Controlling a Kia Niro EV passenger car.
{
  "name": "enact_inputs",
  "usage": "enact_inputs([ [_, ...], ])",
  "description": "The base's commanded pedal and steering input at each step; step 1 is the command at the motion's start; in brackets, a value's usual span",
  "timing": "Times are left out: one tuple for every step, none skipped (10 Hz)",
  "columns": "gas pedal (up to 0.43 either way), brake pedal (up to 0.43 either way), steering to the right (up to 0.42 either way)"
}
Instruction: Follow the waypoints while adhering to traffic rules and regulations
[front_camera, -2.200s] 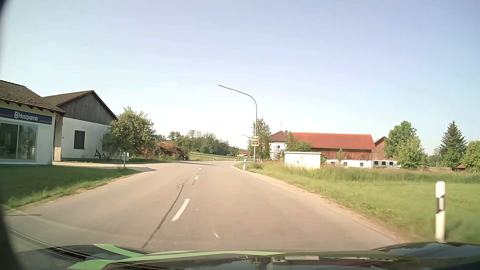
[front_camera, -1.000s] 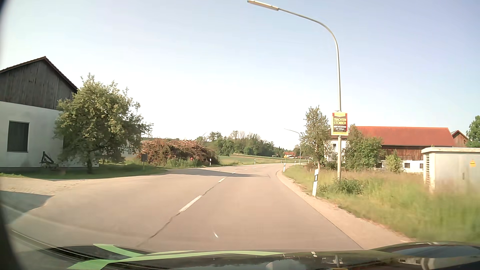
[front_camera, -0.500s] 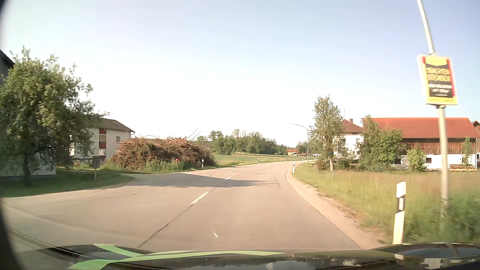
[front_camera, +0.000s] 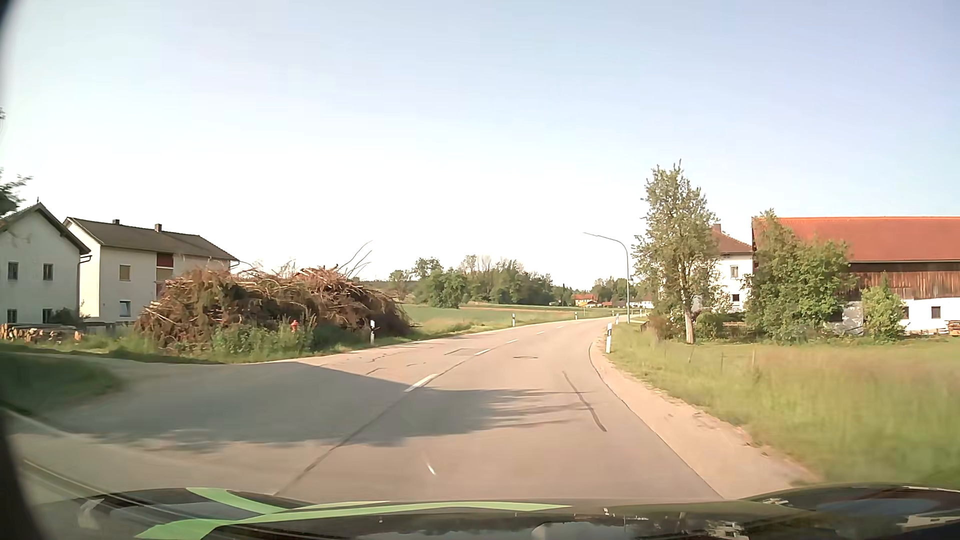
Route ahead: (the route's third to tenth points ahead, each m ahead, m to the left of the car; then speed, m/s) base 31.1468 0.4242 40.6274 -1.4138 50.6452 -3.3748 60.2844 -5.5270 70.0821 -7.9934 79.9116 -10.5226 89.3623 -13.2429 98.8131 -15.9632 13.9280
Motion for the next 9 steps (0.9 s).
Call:
enact_inputs([
  [0.110,0.000,0.005],
  [0.110,0.000,0.005],
  [0.110,0.000,0.008],
  [0.110,0.000,0.012],
  [0.110,0.000,0.017],
  [0.110,0.000,0.021],
  [0.110,0.000,0.023],
  [0.110,0.000,0.023],
  [0.110,0.000,0.023],
])
